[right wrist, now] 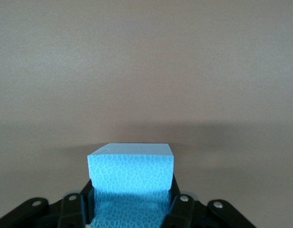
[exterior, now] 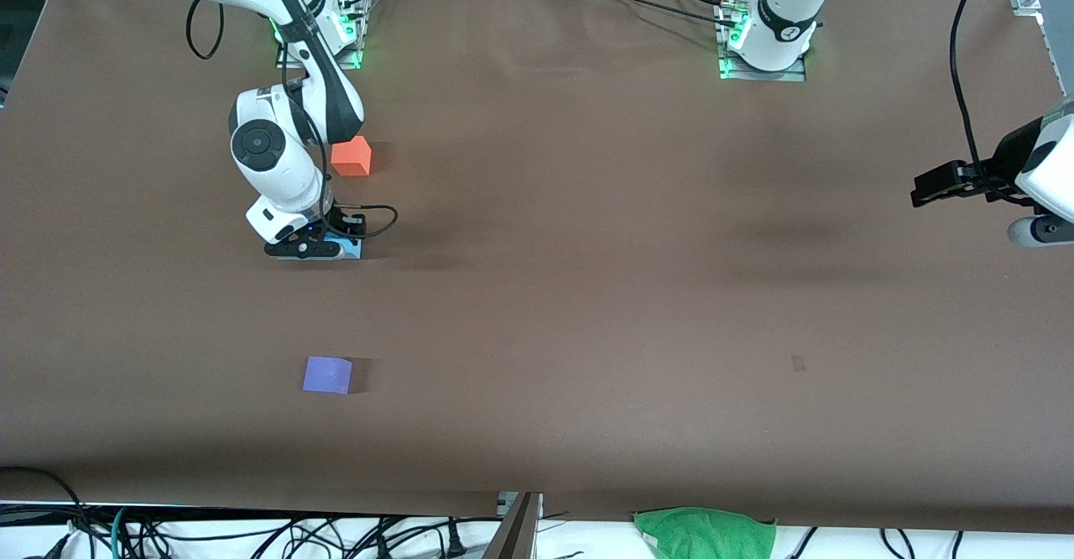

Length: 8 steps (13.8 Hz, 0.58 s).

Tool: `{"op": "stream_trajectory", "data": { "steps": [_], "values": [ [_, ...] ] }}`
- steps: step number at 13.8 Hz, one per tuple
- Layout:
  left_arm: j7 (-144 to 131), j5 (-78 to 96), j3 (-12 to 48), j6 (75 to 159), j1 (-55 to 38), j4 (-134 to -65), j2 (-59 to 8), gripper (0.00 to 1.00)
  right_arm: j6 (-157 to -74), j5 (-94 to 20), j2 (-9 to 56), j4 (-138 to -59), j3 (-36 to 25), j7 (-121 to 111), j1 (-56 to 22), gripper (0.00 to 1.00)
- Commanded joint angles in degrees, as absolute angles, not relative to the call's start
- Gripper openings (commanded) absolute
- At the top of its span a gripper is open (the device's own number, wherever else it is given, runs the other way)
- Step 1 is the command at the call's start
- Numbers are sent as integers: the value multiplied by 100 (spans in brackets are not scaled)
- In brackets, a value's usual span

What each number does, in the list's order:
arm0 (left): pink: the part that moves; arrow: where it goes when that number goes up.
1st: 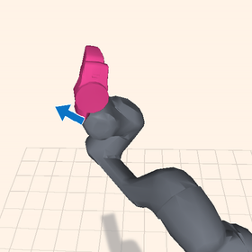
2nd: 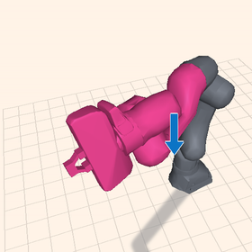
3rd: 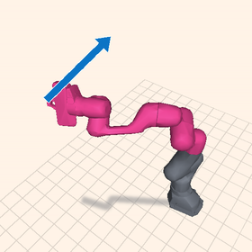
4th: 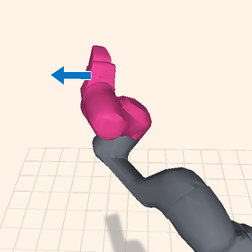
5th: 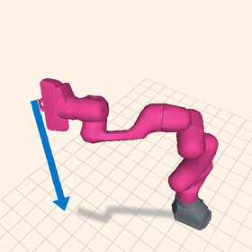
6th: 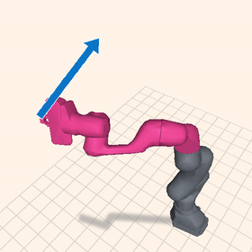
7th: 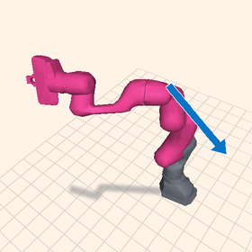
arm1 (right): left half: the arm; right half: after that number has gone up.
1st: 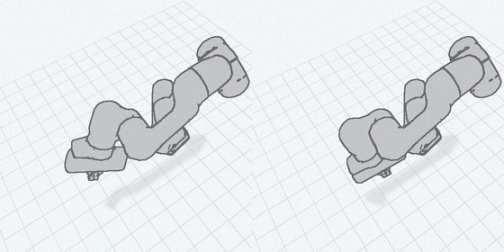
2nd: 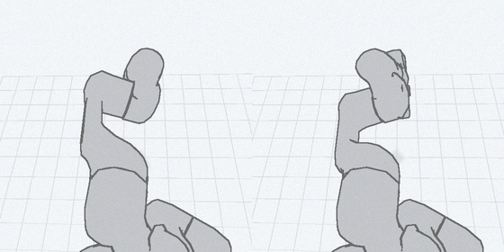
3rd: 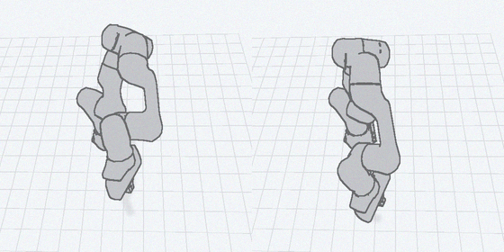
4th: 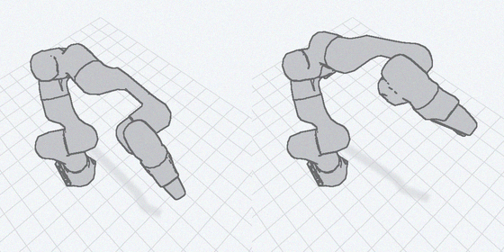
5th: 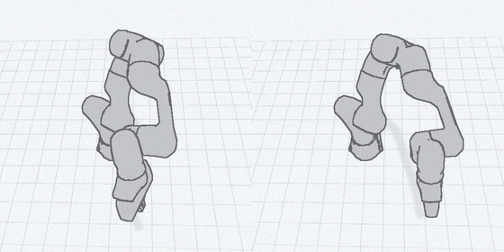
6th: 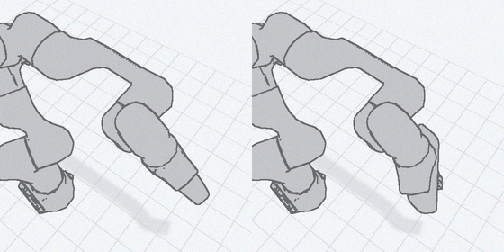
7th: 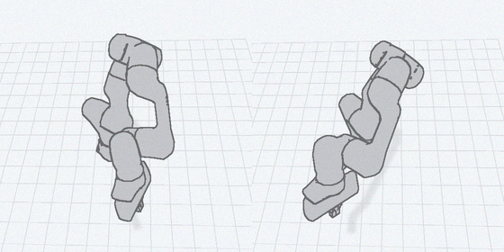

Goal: Place blue block between orange and purple blocks
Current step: 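Carry the cube with the right gripper toward the orange cube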

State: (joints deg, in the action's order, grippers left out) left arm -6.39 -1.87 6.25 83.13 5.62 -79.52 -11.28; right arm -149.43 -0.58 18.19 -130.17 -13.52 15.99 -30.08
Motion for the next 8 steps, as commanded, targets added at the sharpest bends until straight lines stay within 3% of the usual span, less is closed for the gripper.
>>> {"op": "stream_trajectory", "data": {
  "steps": [1,3,5,8],
  "values": [
    [-536,-79,624,8288,580,-7822,-1187,100,-15117,-263,1915,-13026,-1318,1424,-2936,37],
    [-527,-79,624,8288,589,-7822,-1187,100,-15135,-299,1986,-12929,-1301,1415,-2936,42],
    [-527,-79,624,8288,580,-7822,-1187,100,-15135,-299,2039,-12920,-1301,1415,-2927,58],
    [-527,-79,624,8288,589,-7822,-1187,100,-15126,-334,2057,-12850,-1301,1415,-2935,97]
  ]
}}
